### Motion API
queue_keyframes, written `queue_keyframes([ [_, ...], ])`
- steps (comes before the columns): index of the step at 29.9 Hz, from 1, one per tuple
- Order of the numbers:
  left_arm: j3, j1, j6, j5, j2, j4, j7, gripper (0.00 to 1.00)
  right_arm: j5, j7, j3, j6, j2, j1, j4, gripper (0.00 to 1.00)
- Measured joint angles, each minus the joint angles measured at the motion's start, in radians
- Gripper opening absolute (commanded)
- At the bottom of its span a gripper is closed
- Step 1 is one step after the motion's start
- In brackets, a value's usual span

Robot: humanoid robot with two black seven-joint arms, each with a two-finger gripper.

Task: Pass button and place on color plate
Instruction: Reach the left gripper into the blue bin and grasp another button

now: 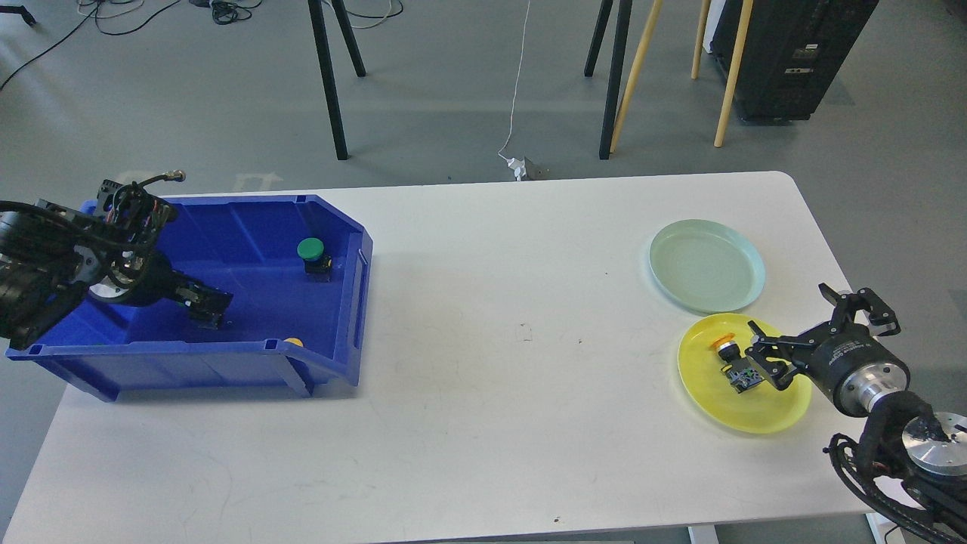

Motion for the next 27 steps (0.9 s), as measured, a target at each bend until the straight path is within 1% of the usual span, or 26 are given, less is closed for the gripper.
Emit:
queue_keyframes([
  [6,0.003,0.01,0.001,0.002,-0.004,0.012,0.0,0.73,-0.002,0.0,0.0,0.0,0.003,-0.002,0.0,1.0],
  [7,0.003,0.01,0.001,0.002,-0.004,0.012,0.0,0.71,-0.002,0.0,0.0,0.0,0.003,-0.002,-0.001,1.0],
  [10,0.001,0.01,0.002,0.0,-0.005,0.013,0.0,0.62,-0.002,0.0,0.0,0.0,0.003,-0.002,-0.002,1.0],
  [12,0.0,0.01,0.003,-0.003,-0.006,0.014,0.0,0.59,-0.002,0.0,0.0,0.0,0.003,-0.004,-0.003,1.0],
  [13,-0.001,0.01,0.004,-0.004,-0.007,0.015,0.0,0.54,-0.002,0.0,0.0,0.0,0.003,-0.005,-0.003,1.0],
  [14,-0.001,0.01,0.006,-0.004,-0.007,0.016,0.0,0.43,-0.002,0.0,0.0,0.0,0.003,-0.005,-0.003,1.0],
  [15,-0.001,0.01,0.009,-0.004,-0.007,0.018,0.0,0.28,-0.002,0.0,0.0,0.0,0.003,-0.005,-0.003,1.0],
  [16,0.0,0.01,0.014,-0.004,-0.007,0.019,0.0,0.17,-0.002,0.0,0.0,0.0,0.003,-0.005,-0.003,1.0],
  [17,0.001,0.01,0.021,-0.001,-0.007,0.02,0.0,0.11,-0.002,0.0,0.0,0.0,0.003,-0.006,-0.003,1.0],
  [18,0.003,0.01,0.03,0.002,-0.007,0.021,0.0,0.08,-0.002,0.0,0.0,0.0,0.003,-0.007,-0.003,1.0],
  [22,0.013,0.012,0.059,0.01,-0.003,0.022,0.0,0.07,-0.002,0.0,0.0,0.0,0.004,-0.011,-0.003,1.0],
  [27,0.009,0.011,0.065,0.01,0.004,0.013,0.0,0.06,-0.002,0.0,0.0,0.0,0.006,-0.012,-0.003,1.0],
])
